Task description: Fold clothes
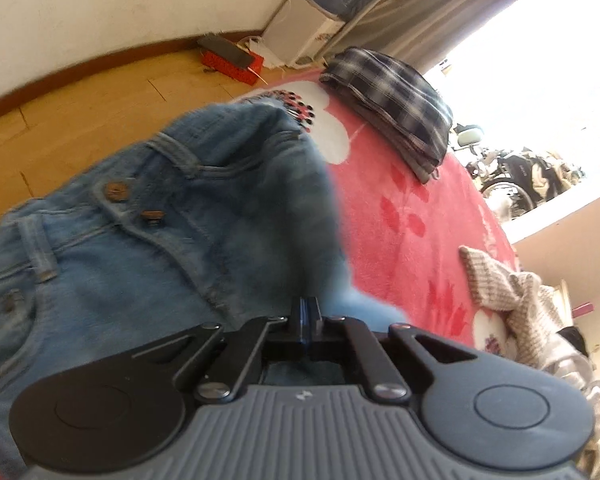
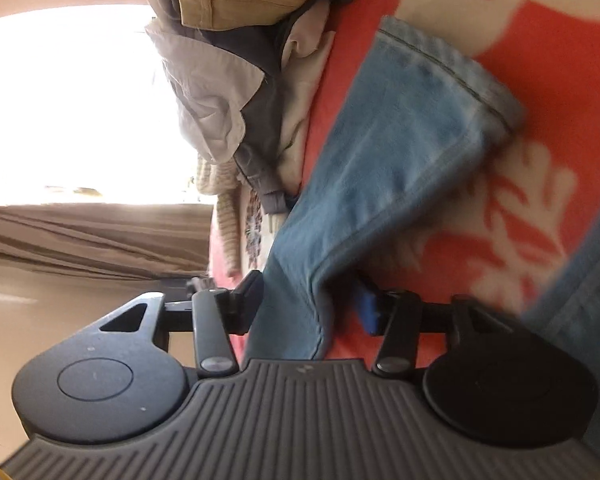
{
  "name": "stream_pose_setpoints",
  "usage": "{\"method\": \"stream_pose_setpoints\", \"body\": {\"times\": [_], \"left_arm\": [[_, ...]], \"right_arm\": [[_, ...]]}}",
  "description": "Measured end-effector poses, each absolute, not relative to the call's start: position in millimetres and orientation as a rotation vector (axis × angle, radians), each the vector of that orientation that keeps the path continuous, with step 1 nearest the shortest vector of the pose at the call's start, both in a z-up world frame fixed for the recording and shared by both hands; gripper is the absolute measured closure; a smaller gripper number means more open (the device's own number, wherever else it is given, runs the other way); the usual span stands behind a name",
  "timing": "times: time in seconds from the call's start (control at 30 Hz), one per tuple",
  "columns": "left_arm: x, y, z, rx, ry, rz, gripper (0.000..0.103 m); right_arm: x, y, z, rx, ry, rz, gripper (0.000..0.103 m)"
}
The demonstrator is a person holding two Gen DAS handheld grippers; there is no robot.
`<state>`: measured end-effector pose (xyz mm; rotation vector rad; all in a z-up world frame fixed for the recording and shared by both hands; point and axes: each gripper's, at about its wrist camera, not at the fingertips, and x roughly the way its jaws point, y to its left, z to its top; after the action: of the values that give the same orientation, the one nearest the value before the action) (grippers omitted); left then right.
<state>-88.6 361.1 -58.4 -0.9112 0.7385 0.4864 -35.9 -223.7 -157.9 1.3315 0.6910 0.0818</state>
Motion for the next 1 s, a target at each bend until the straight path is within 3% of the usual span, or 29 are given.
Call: {"method": "stream_pose_setpoints", "body": {"times": [0.03,0.1,0.4,0.53,0.7,0.77,0.83,1.0], "left_arm": [[-95,360,-57,-0.896,0.735,0.502,0.103],[-108,358,-52,-0.876,0.713,0.515,0.103],[-144,329,-29,-0.800,0.672,0.374,0.103],[-145,315,-40,-0.770,0.709,0.317,0.102],[-139,318,-50,-0.776,0.724,0.275,0.095],[-137,325,-48,-0.779,0.711,0.268,0.079],[-134,333,-46,-0.766,0.704,0.270,0.074],[-127,350,-51,-0.745,0.748,0.307,0.074]], "right_arm": [[-30,-223,-155,1.302,0.697,0.075,0.096],[-19,-222,-142,1.226,0.682,0.070,0.100],[9,-225,-31,0.820,0.503,0.177,0.101],[12,-219,-50,0.686,0.607,0.150,0.100],[10,-220,-103,0.630,0.939,0.113,0.087],[-4,-218,-95,0.583,0.998,0.139,0.075],[-14,-208,-75,0.478,1.033,0.165,0.057],[-19,-141,-19,0.192,1.079,0.402,0.056]]}}
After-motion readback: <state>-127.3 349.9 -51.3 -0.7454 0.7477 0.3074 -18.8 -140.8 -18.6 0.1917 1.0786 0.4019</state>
